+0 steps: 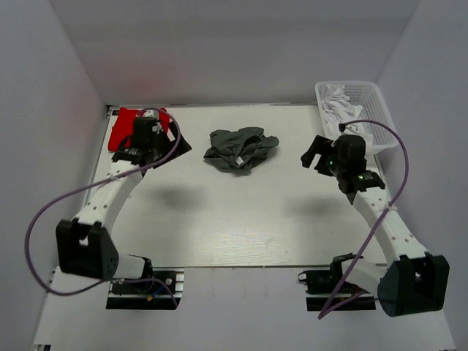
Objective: Fold and stack the t-shirts
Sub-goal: Flatten out the tshirt
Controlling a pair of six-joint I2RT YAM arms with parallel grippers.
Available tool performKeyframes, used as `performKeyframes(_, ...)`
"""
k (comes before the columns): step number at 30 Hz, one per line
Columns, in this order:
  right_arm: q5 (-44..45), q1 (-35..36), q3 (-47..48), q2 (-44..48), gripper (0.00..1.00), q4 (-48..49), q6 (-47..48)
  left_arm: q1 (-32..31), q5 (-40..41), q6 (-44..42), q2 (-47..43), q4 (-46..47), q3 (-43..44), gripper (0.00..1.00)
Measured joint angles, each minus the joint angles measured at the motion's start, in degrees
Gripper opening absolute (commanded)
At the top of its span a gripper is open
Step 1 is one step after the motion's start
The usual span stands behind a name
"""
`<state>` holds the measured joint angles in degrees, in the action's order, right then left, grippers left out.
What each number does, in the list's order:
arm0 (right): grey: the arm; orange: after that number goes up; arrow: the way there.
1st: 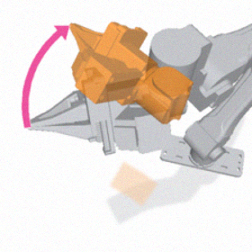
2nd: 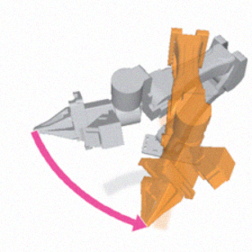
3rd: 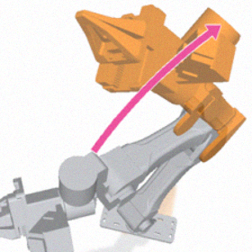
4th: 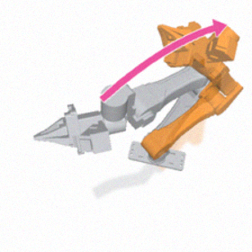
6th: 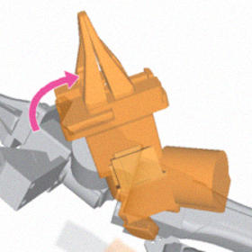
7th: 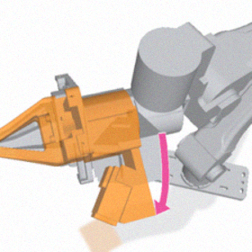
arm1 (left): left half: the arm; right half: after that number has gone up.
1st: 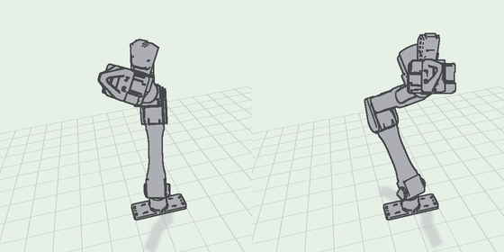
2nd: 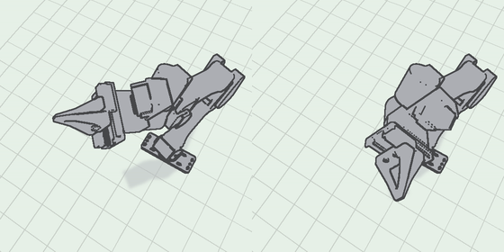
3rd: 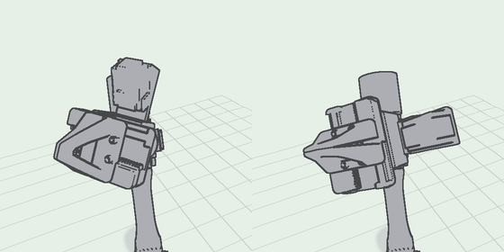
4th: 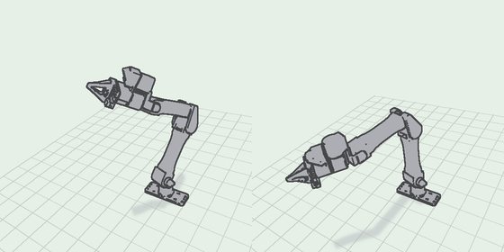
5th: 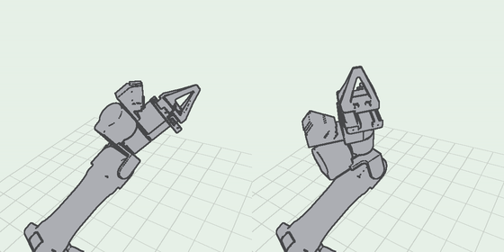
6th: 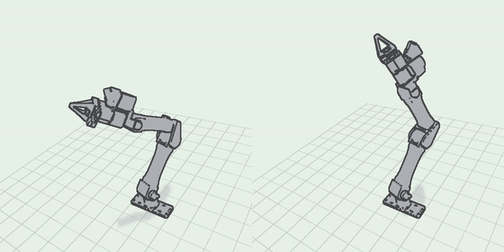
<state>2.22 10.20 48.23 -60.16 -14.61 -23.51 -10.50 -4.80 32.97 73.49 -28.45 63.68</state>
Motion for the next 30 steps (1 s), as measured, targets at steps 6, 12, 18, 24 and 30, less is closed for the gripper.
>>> performKeyframes(6, -4.4, 0.0, 9.2, -16.6, 0.90, 0.9, 0.1, -0.2, 0.5, 1.2, 18.9, -0.9, 5.5, 0.94)
performKeyframes(12, -5.9, 0.1, 17.2, -29.2, 0.90, 3.7, -0.3, -0.6, -2.9, 0.6, 31.5, 1.2, 9.7, 0.86)
performKeyframes(18, -10.1, 0.1, 24.9, -40.3, 0.90, 6.2, -0.6, -1.4, -6.8, -0.8, 42.9, 2.1, 20.8, 0.80)
performKeyframes(24, -15.9, 0.7, 28.8, -48.5, 0.90, 8.3, -1.0, -2.1, -9.7, -1.2, 47.3, 3.2, 23.1, 0.57)
performKeyframes(30, -20.2, 1.9, 32.7, -54.4, 0.87, 10.4, -2.2, -3.2, -12.3, -0.9, 47.9, 4.8, 22.5, 0.47)
